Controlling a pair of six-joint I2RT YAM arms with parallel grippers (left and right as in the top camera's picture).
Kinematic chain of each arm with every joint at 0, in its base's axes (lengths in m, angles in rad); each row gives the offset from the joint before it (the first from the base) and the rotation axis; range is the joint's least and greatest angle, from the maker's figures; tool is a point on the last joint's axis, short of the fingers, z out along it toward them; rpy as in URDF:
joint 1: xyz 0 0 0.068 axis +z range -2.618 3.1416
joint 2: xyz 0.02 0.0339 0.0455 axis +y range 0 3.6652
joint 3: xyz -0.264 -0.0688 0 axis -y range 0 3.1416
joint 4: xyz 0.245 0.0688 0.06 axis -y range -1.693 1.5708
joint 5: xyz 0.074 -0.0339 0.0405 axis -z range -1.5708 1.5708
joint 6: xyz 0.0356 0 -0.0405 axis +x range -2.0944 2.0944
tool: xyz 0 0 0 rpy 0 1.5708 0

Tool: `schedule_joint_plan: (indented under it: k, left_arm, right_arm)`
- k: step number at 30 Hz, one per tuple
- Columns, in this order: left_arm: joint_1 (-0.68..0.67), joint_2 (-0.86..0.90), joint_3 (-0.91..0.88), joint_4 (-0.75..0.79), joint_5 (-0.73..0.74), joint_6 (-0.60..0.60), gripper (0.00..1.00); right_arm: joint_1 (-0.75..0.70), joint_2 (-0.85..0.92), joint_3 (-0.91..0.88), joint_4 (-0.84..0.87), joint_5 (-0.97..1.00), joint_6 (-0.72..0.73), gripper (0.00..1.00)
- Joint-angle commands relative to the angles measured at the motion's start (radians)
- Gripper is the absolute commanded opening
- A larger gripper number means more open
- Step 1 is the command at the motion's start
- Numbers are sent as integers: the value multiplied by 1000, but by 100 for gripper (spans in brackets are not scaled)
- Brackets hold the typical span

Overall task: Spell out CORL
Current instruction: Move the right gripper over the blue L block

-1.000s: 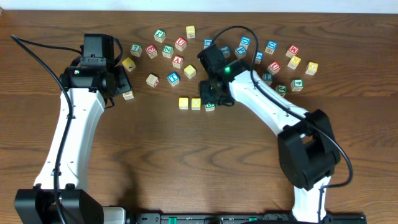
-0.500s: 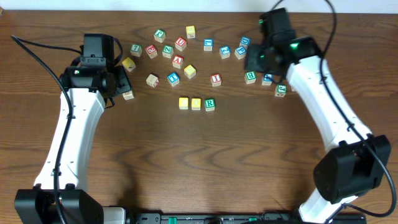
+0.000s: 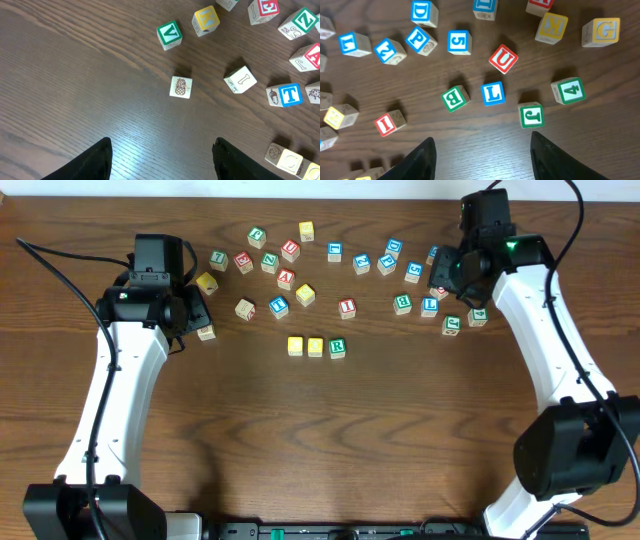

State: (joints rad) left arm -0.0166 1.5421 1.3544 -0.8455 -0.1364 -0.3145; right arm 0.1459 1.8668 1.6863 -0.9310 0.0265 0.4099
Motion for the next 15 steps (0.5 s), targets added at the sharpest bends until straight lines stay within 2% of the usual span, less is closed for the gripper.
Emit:
schedule_joint_plan:
  k: [1,8,15]
  left_arm:
    - [3,7,3,-2,-2,-6,64]
    - [3,7,3,-3,-2,-6,64]
    - [3,7,3,-3,-2,-6,64]
  right_arm:
    - [-8,48,-14,-1,17,-20,55]
    - [-8,102,-14,12,23,-45,55]
    - [-8,162,-14,59,36,-59,49]
